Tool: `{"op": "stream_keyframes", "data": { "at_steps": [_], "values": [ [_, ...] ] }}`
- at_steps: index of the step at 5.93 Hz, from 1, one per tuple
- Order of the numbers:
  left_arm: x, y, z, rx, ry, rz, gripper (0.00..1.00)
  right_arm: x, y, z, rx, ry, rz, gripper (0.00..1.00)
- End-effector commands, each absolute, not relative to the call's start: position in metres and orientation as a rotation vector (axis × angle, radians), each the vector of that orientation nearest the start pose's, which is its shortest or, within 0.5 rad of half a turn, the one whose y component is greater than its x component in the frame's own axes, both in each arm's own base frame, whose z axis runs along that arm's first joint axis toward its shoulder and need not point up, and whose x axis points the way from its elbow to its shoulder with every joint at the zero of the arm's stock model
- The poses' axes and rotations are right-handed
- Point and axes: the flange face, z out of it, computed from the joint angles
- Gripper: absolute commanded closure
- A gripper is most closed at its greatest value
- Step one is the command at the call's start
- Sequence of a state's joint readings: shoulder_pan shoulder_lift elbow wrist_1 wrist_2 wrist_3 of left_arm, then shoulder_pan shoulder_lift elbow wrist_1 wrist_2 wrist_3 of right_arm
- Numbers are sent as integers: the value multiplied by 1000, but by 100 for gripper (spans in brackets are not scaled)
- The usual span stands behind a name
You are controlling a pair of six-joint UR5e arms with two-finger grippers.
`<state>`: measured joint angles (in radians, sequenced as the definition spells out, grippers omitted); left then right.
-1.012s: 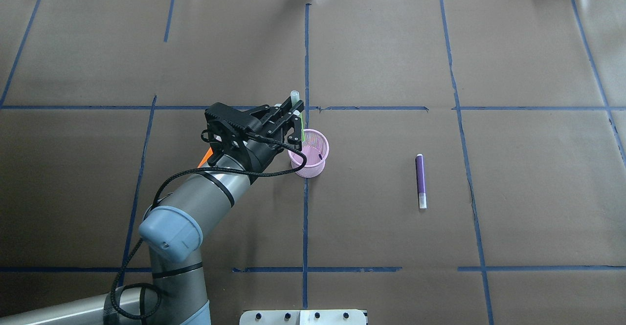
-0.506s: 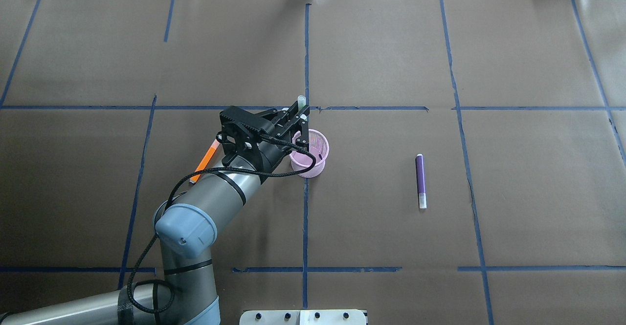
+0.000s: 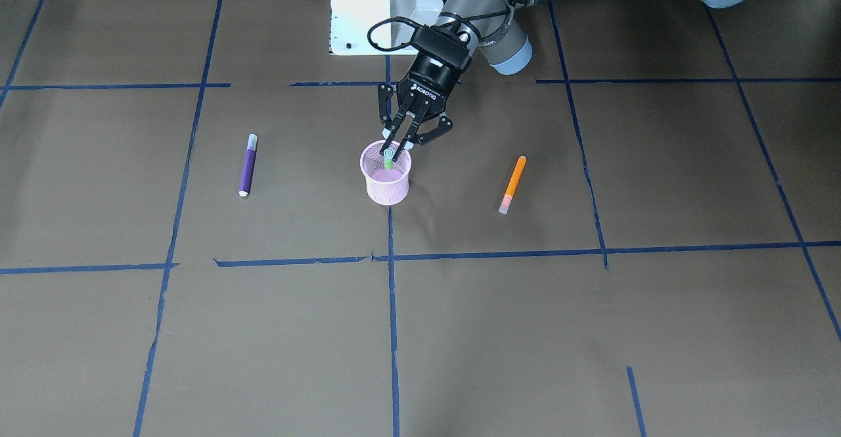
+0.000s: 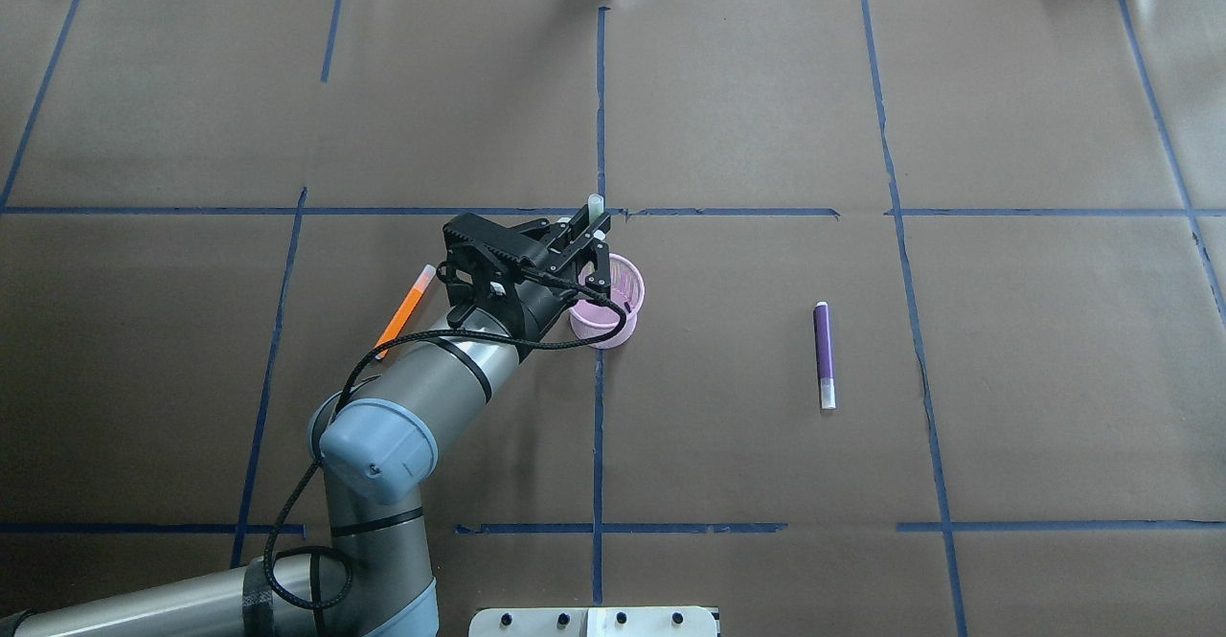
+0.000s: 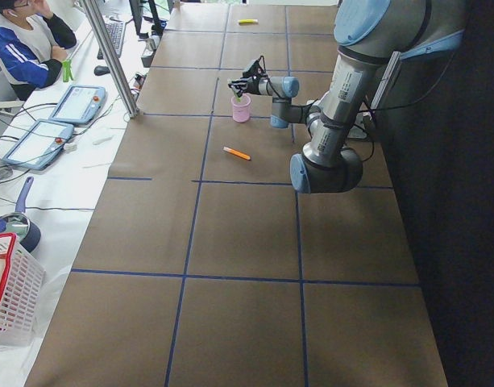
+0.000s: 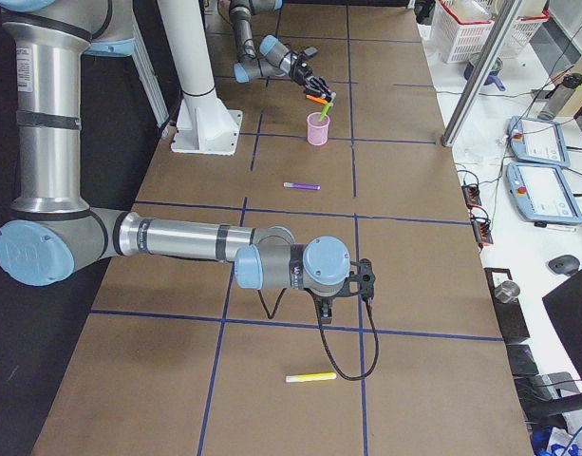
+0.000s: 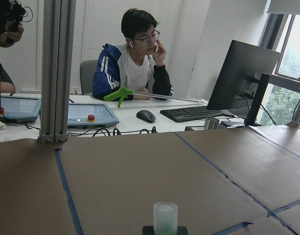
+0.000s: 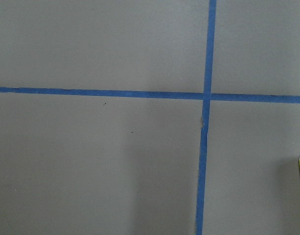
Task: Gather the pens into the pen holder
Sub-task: 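Lower the green highlighter into the pen cup and open the left gripper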
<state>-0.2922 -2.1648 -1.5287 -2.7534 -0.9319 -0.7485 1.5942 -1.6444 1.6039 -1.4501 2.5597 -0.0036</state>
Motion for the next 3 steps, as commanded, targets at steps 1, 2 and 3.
{"op": "stream_keyframes", "data": {
  "at_steps": [1,2,3],
  "values": [
    [553,-364,195,1252,1170,-168,1,62,-463,649,88,-986,-21,0],
    [551,-359,192,1256,1196,-175,0,61,-463,649,87,-986,-23,0],
    [544,-356,176,1262,1234,-168,0,61,-464,649,86,-988,-21,0]
  ]
}}
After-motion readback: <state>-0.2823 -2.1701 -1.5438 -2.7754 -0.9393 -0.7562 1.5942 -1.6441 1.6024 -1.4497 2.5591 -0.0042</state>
